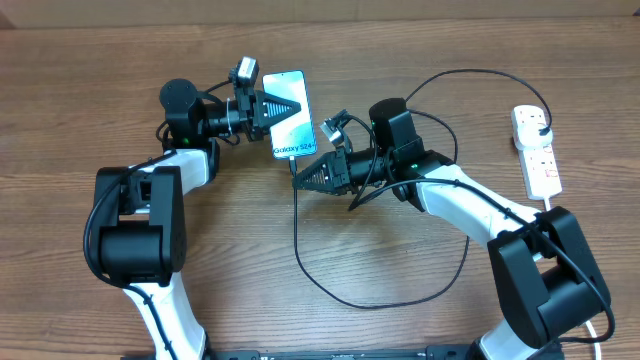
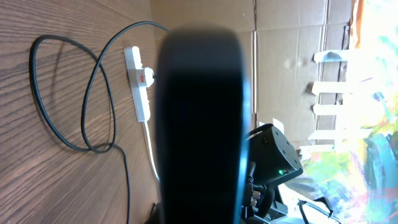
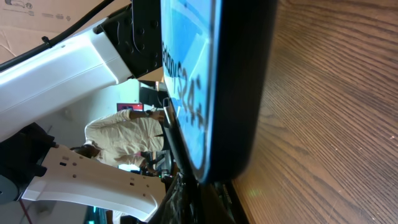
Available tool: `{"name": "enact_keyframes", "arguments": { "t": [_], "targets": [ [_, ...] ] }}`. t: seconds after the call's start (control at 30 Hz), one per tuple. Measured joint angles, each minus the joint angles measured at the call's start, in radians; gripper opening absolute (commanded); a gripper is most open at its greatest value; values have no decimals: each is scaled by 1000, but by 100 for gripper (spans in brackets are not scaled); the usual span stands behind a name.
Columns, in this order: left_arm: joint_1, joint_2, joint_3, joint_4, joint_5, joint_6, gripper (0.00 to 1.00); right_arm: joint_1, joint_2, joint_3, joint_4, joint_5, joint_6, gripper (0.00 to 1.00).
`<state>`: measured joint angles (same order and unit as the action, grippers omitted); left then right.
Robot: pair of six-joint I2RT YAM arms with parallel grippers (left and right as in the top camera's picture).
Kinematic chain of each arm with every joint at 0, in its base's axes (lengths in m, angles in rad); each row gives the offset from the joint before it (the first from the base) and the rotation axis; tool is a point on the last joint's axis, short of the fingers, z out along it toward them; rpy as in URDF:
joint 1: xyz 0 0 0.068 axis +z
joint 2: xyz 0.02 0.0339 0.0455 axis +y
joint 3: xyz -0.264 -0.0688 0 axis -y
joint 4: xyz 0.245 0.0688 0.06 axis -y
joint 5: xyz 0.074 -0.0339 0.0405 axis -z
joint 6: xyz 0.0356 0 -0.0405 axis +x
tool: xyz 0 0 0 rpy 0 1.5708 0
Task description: Plug charger to phone and switch on socket
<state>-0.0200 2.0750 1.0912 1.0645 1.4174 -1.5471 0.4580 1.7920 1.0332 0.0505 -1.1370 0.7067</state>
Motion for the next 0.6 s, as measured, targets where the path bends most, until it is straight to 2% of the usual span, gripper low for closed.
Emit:
{"name": "enact_keyframes", "arguments": {
  "t": [0.6],
  "targets": [
    [27,0,0,2,-3,-13,4,0,0,0,1,-16,0,4]
  ]
}}
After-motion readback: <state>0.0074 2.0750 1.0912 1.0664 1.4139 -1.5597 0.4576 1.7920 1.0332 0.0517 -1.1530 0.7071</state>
